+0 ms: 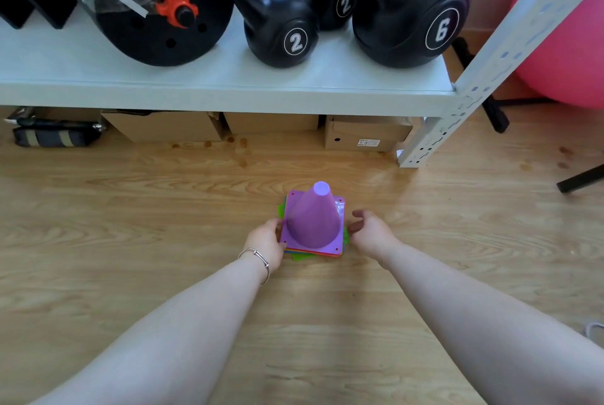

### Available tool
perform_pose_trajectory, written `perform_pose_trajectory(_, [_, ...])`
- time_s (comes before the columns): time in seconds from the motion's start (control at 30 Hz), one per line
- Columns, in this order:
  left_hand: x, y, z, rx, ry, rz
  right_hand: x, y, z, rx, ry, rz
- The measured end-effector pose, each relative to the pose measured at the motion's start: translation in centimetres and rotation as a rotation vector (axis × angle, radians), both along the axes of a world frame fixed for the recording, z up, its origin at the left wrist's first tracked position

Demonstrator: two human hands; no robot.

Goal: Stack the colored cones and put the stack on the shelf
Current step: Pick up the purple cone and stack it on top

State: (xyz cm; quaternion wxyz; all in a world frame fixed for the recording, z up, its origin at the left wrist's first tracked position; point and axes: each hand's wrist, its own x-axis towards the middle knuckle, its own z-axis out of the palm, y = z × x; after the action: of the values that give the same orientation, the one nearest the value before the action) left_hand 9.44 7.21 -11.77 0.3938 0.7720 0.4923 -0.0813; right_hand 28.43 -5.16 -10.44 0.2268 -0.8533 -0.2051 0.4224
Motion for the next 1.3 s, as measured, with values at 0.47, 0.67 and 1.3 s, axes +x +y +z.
perform_pose_trajectory(0.47, [0.1,0.0,-1.0,-0.064,0.023,0.006,-2.0,-0.6,-1.8,-0.02,-0.193,0.382])
perform_pose_trajectory(0.67, [-0.2,0.2,-1.8,-0.119,0.003,0.049,-2.8,-0.5,-2.3,0.019,-0.34,0.406])
perform_pose_trajectory(1.3, [0.1,-0.2,-0.4,-0.268,-0.084,0.215,-1.5,-0.4,-1.9,0.023,-0.264,0.39])
